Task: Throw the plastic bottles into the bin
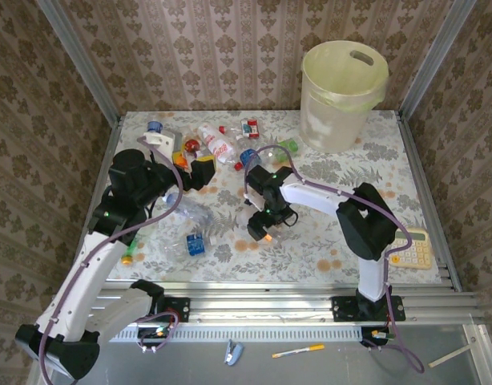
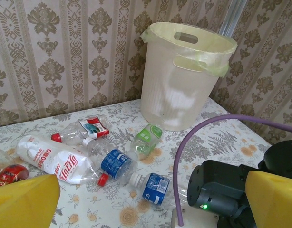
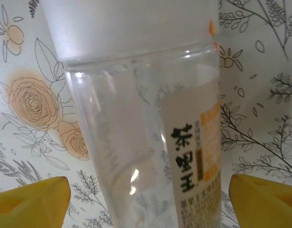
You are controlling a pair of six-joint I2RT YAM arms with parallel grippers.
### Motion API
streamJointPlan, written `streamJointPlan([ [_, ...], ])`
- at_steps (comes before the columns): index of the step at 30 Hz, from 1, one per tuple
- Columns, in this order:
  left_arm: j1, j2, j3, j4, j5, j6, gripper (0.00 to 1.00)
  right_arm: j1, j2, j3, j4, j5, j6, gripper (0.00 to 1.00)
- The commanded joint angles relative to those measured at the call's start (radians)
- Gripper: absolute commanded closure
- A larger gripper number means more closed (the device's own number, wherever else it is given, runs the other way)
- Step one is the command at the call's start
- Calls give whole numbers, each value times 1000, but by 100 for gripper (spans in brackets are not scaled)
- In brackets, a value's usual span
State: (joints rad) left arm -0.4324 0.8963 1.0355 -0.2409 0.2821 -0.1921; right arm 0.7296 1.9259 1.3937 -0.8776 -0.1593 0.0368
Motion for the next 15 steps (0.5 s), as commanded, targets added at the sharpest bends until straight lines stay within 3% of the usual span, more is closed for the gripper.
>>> streamJointPlan([
  [1,-7,-23,-16,-12,-21,-23,0,19,35,7,12,8,-14,18],
  [4,-8,-29,-19,-15,-28,-24,0,25,51,6,14,7,-14,22],
  [11,-7,-25,-21,-17,-40,-23,0,28,38,6,35,16,-8,47],
  [15,-7,-18,-25,-19,-60,-27,0,30,7,3,44,22,-12,56],
])
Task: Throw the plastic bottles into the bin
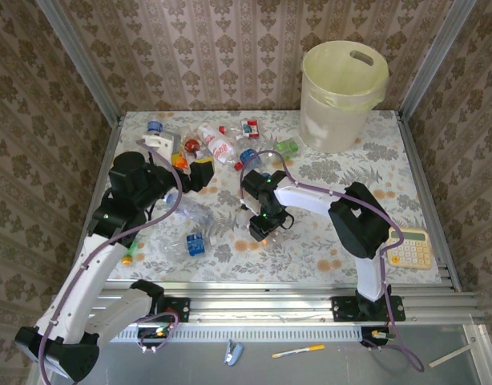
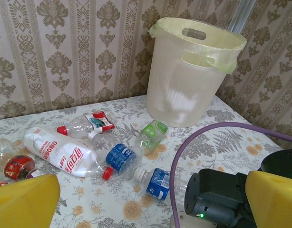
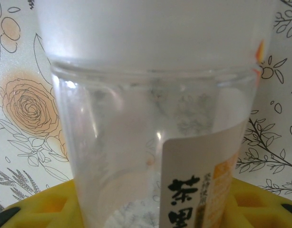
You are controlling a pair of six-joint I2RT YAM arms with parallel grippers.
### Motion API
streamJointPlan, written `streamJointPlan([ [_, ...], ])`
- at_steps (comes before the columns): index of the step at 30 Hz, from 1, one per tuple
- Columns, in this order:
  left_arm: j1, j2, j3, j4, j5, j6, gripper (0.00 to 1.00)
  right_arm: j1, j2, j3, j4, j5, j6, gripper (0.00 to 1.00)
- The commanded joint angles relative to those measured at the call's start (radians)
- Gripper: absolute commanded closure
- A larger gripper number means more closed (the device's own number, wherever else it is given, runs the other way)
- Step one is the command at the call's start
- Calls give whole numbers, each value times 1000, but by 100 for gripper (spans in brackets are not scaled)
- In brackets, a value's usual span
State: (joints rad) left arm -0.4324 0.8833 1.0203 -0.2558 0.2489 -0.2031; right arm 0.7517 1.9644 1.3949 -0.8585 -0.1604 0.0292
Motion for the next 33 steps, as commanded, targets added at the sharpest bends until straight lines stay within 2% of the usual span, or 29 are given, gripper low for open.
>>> streamJointPlan([
  [1,-7,-4,-10,-6,-36,-20,0,8,-42,0,30,23,-3,58],
  [6,-8,15,-9,-17,-58,-39,0,6,-117,-19,85,30,13,64],
  [12,-5,21,-17,15,-59,-40,0,5,-225,-28,175,46,40,66],
  [24,-5,30,-14,52,-41,-33,0,-45,-437,47,356,186,64,75],
  [33,-6,48,-16,100,-22,-32,0,-63,-517,149,468,351,-8,78],
])
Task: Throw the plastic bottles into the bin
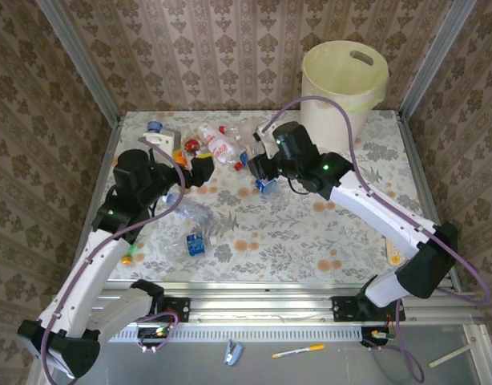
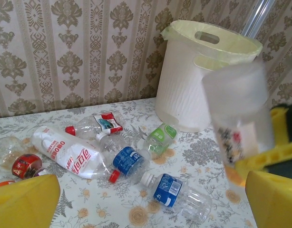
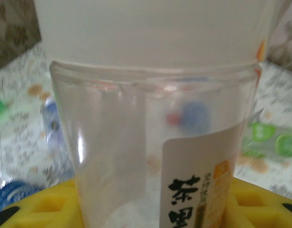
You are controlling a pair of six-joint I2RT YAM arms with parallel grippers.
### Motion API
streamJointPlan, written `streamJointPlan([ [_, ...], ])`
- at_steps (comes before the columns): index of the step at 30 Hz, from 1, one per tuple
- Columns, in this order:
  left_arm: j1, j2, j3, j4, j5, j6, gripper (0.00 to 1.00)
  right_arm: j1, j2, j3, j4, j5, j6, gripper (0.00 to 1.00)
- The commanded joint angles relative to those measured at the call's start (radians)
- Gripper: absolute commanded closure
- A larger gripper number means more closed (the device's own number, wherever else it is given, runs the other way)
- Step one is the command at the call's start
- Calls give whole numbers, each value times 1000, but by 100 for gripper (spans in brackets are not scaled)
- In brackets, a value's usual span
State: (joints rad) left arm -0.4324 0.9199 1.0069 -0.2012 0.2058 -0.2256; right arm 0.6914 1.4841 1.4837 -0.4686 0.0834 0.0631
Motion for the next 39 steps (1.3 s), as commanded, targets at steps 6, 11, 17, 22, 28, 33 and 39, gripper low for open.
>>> streamJointPlan([
  [6,-7,47,19,64,47,-9,0,-59,-72,123,151,140,-87,79],
  [11,-7,60,23,79,55,-11,0,-79,-85,167,170,205,-155,82],
  [17,-8,68,27,83,63,-8,0,-87,-85,211,169,246,-237,83],
  [22,-8,80,31,86,69,-3,0,-89,-85,237,166,304,-301,83],
  [28,-8,98,42,87,83,5,0,-88,-85,269,165,366,-362,83],
  [33,-9,114,51,92,96,11,0,-89,-83,295,195,437,-411,83],
  [39,-8,129,62,95,109,19,0,-89,-75,332,280,475,-484,84],
])
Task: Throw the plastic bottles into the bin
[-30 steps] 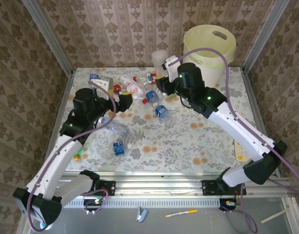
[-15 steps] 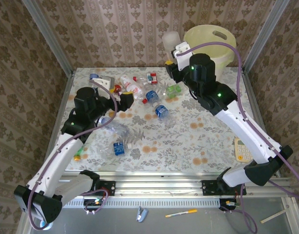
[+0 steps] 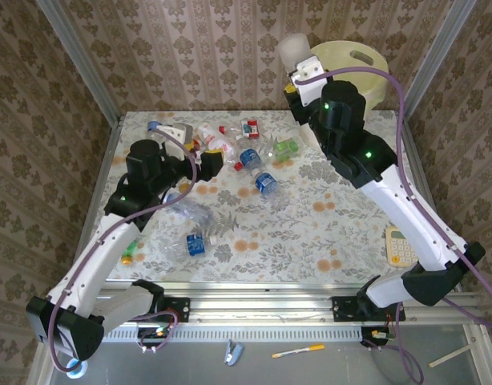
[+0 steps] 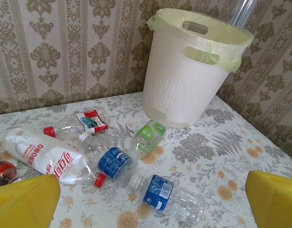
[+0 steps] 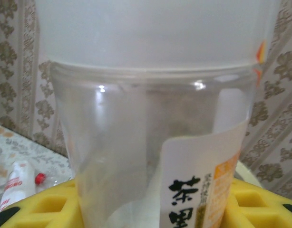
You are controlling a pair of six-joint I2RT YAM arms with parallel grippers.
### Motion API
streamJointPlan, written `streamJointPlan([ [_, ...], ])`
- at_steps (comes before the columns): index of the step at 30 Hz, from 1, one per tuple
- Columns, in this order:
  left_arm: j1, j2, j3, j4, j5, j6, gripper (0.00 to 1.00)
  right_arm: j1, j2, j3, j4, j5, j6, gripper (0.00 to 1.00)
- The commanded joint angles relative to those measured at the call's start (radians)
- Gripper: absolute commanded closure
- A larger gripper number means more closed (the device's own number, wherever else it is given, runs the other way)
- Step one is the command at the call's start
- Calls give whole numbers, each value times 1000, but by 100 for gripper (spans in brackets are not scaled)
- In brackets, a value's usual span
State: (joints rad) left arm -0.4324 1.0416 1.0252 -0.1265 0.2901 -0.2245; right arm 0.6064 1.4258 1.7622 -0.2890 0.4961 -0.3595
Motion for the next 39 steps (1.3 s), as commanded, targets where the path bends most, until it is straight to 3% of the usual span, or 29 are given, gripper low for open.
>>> streamJointPlan([
  [1,-8,10,45,22,26,17,0,-4,-12,67,113,61,-75,83],
  [24,-8,35,49,54,43,24,0,6,101,351,193,-27,-235,84],
  [39,-8,57,45,92,48,22,0,69,157,480,259,-123,-334,84],
])
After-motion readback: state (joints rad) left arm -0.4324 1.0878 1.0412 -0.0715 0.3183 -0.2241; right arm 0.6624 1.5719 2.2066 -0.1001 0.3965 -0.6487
